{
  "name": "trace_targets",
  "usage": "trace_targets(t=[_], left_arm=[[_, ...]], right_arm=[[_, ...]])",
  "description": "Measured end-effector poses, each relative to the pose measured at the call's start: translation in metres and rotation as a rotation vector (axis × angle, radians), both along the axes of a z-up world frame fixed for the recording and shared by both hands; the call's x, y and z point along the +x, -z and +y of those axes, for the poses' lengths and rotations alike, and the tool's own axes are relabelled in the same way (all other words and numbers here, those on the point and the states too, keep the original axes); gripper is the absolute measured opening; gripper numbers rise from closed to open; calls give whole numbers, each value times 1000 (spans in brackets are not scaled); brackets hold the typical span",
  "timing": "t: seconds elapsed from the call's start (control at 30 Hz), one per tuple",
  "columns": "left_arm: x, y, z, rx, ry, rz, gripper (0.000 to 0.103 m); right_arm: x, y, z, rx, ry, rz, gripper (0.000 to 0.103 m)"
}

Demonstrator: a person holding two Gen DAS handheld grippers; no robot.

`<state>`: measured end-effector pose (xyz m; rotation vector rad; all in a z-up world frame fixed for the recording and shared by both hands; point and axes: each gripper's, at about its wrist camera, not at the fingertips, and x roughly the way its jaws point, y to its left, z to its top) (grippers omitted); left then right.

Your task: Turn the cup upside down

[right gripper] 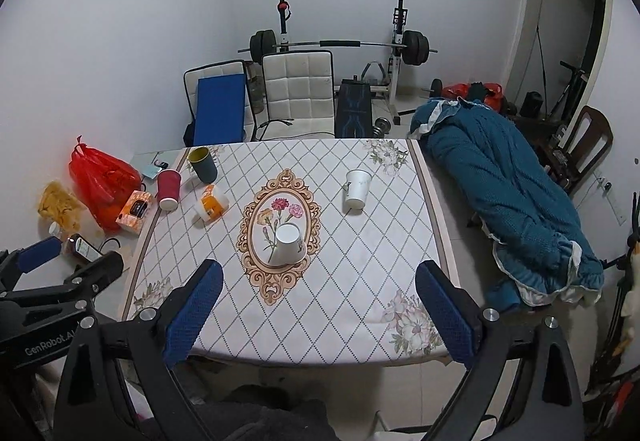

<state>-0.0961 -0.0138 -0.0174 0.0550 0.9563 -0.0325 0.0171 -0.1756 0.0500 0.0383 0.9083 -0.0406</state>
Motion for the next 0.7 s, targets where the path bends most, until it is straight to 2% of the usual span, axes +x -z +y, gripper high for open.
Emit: trace_targets(t=[0.13, 0.7], left_arm=[[-2, -3, 1, 3, -19, -10, 102], [-4, -6, 4, 14, -42, -23, 102]], right_arm=[[1, 0, 1, 3, -7, 9, 99], [10, 4, -3, 7, -15, 23, 101]])
